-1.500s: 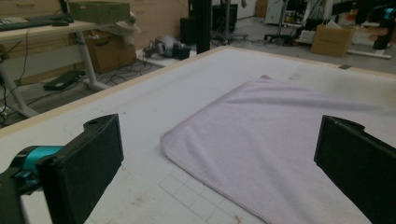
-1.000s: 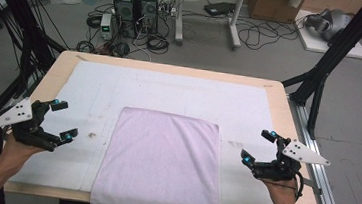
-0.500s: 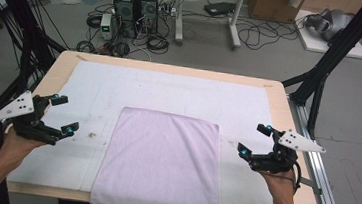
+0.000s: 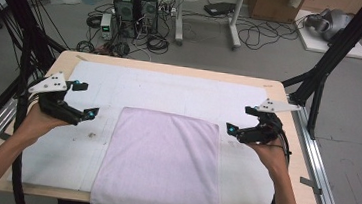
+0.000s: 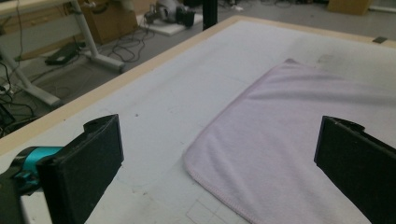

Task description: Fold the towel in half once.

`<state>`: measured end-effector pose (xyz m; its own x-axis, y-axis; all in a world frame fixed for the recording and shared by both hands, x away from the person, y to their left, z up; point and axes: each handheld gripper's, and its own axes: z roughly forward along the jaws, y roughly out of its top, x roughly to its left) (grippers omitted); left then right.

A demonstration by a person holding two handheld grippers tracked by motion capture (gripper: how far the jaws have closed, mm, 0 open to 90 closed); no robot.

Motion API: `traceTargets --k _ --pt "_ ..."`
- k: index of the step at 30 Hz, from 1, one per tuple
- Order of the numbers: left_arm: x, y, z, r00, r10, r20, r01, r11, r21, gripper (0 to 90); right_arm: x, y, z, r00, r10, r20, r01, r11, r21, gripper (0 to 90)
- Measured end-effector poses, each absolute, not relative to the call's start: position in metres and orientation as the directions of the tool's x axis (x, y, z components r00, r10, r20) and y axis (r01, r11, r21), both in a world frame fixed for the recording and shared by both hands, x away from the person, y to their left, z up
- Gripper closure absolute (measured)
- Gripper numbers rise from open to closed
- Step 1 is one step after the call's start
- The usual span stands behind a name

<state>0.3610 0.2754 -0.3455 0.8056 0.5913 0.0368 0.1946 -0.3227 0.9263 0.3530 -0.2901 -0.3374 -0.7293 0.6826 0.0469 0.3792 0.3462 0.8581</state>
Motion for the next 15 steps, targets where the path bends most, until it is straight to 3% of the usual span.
traceTargets --k 6,15 --pt "0.389 0.265 -0.351 0.828 0.561 0.01 0.248 -0.383 0.89 1.7 0.384 -0.278 -0.343 -0.719 0.694 0.047 0.462 0.426 0.778 1.6" --pt "0.419 0.253 -0.347 0.804 0.595 0.006 0.339 -0.466 0.817 1.7 0.416 -0.264 -0.358 -0.695 0.718 0.04 0.561 0.506 0.655 5.5"
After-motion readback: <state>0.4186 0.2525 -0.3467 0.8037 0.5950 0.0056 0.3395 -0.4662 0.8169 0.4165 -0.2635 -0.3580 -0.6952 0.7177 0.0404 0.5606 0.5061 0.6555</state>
